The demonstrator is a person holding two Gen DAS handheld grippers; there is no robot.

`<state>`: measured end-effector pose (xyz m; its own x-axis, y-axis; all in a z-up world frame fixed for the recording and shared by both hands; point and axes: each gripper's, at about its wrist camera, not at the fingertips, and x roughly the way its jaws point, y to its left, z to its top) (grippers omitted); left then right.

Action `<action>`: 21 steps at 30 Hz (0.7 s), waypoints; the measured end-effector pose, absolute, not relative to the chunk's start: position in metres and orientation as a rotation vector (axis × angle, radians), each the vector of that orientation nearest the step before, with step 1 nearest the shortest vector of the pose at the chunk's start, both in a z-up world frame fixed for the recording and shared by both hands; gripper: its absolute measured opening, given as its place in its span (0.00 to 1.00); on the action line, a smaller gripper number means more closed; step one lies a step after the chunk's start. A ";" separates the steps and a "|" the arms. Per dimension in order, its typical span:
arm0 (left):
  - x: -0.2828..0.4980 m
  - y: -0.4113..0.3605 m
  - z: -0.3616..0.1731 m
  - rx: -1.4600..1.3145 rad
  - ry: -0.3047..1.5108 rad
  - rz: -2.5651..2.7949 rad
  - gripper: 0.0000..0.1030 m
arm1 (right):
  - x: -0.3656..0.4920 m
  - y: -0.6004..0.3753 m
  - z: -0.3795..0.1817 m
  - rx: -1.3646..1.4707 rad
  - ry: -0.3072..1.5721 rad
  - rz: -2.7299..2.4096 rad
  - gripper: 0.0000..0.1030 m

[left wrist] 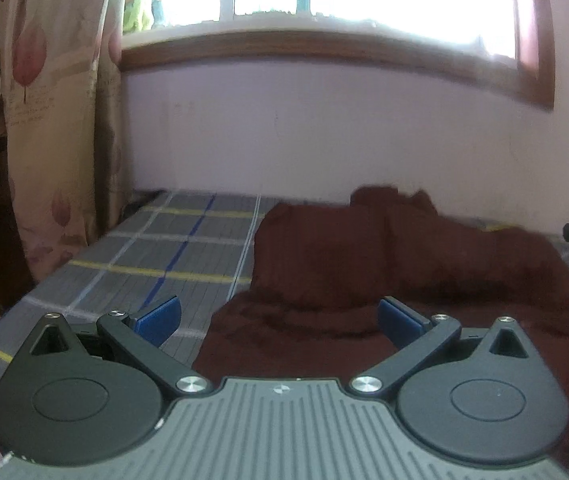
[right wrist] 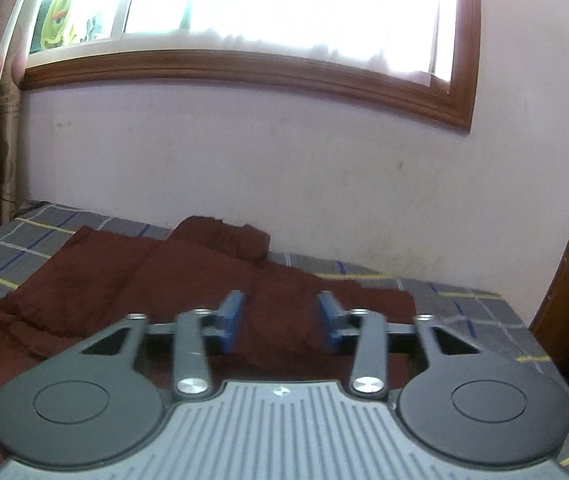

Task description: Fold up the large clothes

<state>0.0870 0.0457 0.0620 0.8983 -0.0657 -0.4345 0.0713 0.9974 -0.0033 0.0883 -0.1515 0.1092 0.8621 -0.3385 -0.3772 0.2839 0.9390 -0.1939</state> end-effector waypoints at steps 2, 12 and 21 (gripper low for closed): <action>0.086 0.058 0.056 -0.005 0.479 -0.097 1.00 | 0.072 -0.159 0.101 -0.093 0.425 -0.303 0.68; 0.094 0.147 0.015 -0.193 0.680 -0.209 0.99 | -0.051 -0.256 0.052 0.089 0.521 -0.393 0.69; 0.083 0.147 -0.024 -0.136 0.769 -0.346 0.90 | -0.079 -0.290 0.004 0.305 0.595 -0.307 0.66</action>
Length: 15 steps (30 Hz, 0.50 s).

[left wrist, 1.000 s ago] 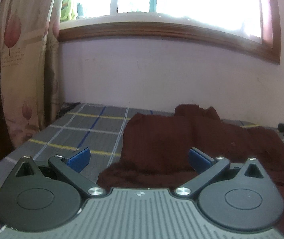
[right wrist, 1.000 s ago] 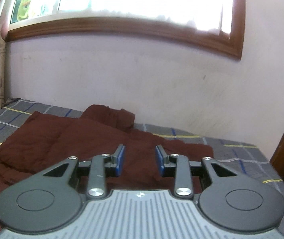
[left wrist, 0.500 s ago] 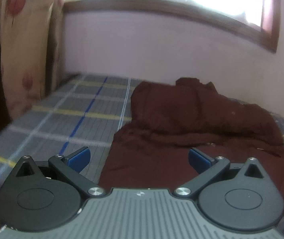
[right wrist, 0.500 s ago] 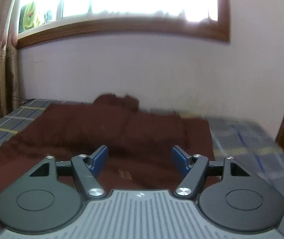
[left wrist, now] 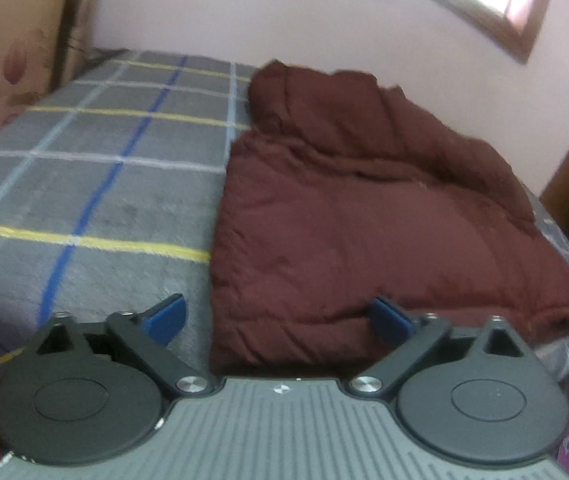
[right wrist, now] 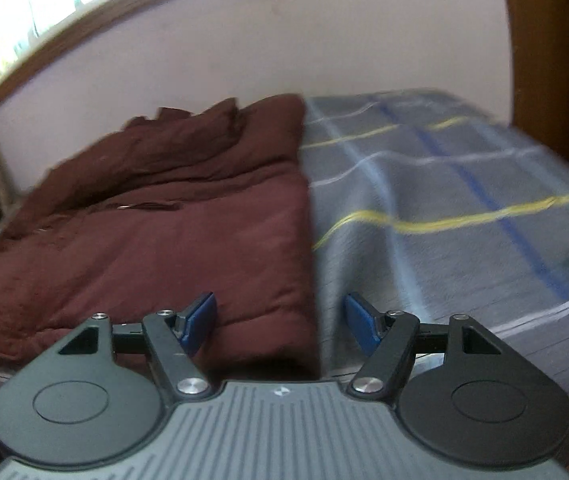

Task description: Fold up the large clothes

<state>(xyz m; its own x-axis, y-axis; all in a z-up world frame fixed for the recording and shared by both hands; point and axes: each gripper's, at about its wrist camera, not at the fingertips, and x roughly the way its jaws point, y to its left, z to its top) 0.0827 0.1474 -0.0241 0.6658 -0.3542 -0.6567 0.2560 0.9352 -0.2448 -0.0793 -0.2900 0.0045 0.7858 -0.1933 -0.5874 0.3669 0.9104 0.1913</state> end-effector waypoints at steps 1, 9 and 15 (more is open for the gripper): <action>0.083 0.146 -0.028 -0.147 0.780 -0.355 0.89 | -0.077 -0.287 0.001 0.310 0.591 -0.295 0.58; 0.073 0.154 -0.036 -0.181 0.737 -0.416 0.71 | -0.089 -0.294 0.011 0.376 0.539 -0.232 0.19; 0.074 0.153 -0.039 -0.181 0.720 -0.473 0.95 | -0.088 -0.301 0.006 0.392 0.572 -0.186 0.22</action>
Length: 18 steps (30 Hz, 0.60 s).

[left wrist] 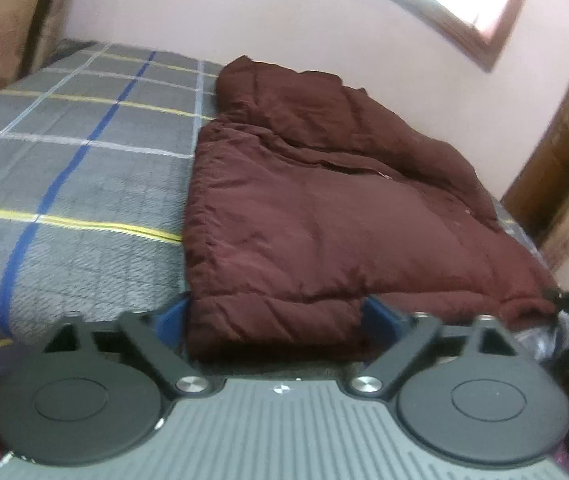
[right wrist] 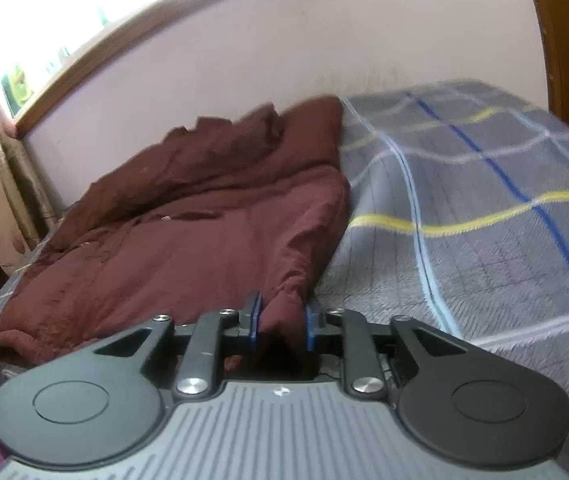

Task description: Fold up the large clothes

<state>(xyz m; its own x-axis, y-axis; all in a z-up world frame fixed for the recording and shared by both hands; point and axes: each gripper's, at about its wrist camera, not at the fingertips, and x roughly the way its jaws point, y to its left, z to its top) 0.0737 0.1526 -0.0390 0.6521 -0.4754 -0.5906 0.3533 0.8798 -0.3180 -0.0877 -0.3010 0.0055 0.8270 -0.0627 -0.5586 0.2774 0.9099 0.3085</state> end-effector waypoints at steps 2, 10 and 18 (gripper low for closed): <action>0.071 0.144 -0.042 -0.140 0.695 -0.479 1.00 | -0.084 -0.308 -0.003 0.466 0.578 -0.147 0.27; 0.081 0.142 -0.032 -0.249 0.694 -0.467 0.28 | -0.079 -0.306 -0.004 0.548 0.534 -0.140 0.13; 0.053 0.153 0.001 -0.279 0.610 -0.430 0.25 | -0.110 -0.306 0.006 0.784 0.430 -0.038 0.12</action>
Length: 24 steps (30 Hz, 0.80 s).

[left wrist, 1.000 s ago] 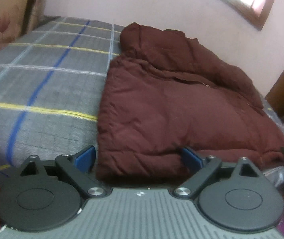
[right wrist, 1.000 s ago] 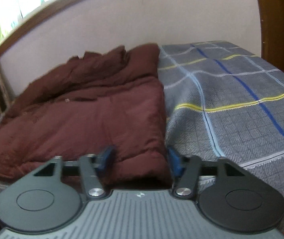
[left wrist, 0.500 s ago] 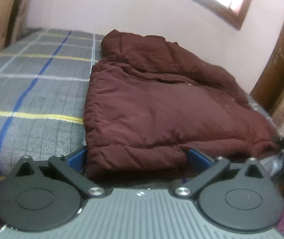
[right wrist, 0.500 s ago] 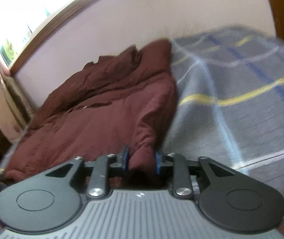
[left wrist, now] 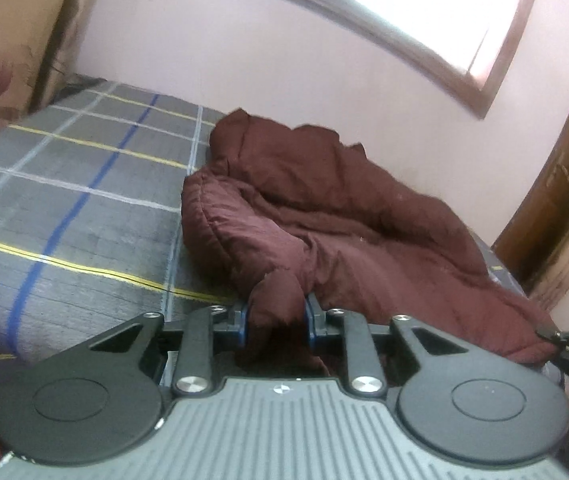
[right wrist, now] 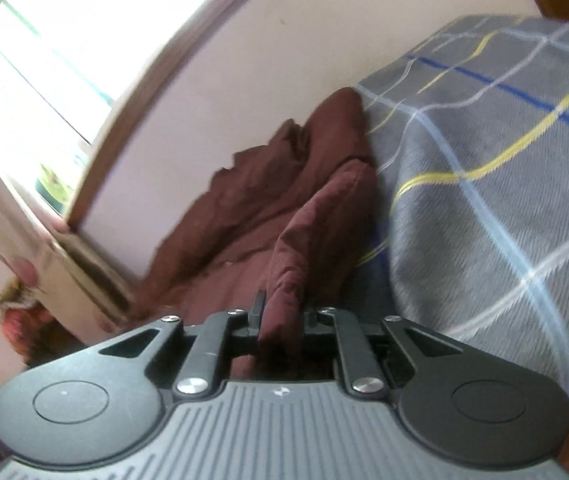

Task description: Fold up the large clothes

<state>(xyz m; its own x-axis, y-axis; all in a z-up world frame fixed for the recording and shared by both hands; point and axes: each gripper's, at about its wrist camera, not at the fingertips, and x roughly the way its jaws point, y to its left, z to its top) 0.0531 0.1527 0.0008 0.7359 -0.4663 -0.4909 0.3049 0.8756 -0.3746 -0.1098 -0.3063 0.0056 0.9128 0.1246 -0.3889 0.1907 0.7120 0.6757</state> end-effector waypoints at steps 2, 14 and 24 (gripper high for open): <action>0.050 0.160 0.011 -0.313 0.591 -0.430 0.24 | -0.119 -0.303 0.008 0.858 0.386 0.011 0.12; 0.116 0.141 0.103 -0.367 0.353 -0.372 0.19 | -0.063 -0.320 0.076 1.057 0.127 0.158 0.12; 0.285 0.081 0.107 -0.338 0.312 -0.232 0.23 | 0.087 -0.406 0.077 1.095 0.158 -0.062 0.12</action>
